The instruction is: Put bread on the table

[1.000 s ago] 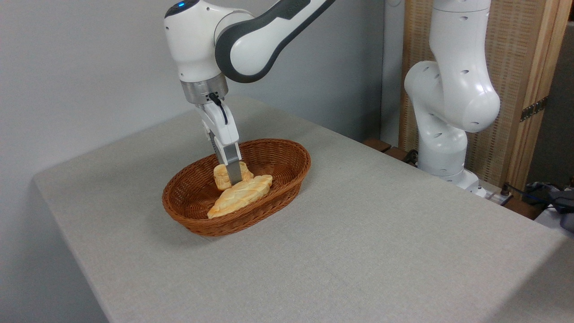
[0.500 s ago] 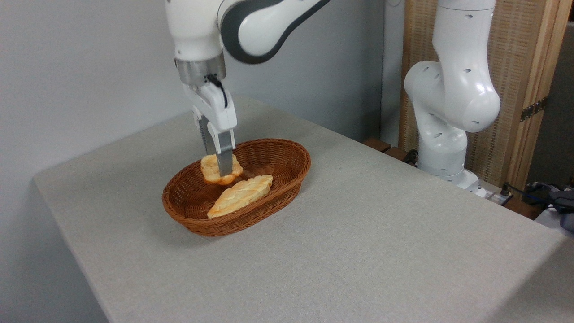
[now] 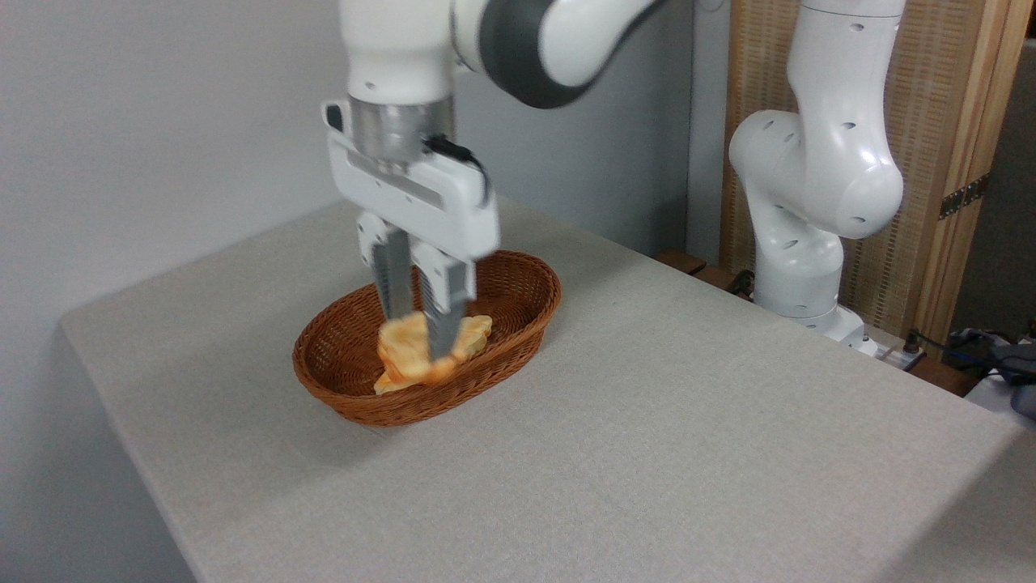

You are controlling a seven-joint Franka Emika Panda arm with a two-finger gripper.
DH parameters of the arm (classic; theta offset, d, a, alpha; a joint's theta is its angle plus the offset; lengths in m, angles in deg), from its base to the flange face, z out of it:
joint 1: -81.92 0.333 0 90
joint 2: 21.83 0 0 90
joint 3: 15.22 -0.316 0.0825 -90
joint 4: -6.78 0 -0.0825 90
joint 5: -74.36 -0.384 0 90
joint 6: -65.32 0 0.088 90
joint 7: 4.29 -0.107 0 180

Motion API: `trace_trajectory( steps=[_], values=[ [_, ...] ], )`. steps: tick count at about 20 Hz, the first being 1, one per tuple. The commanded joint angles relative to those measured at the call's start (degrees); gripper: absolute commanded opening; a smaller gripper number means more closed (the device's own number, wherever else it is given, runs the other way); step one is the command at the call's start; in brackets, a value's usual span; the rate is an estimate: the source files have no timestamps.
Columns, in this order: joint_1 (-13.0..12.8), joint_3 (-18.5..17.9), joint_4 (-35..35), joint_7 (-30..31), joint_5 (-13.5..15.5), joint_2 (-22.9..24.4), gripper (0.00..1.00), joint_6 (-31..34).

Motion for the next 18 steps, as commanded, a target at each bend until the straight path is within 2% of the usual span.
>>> trace_trajectory(
  steps=[1, 2, 3, 18],
  values=[
    [-0.6, -5.5, -0.7, -3.9, -3.1, -1.5, 0.71, -0.4],
    [-0.6, -6.5, -0.7, -5.5, -3.1, -2.5, 0.92, -0.4],
    [-0.6, -7.0, -0.7, -5.8, -3.1, -2.9, 0.99, -0.4],
    [-1.2, -7.2, -0.6, -5.9, -3.0, -4.6, 1.0, 0.0]
  ],
)
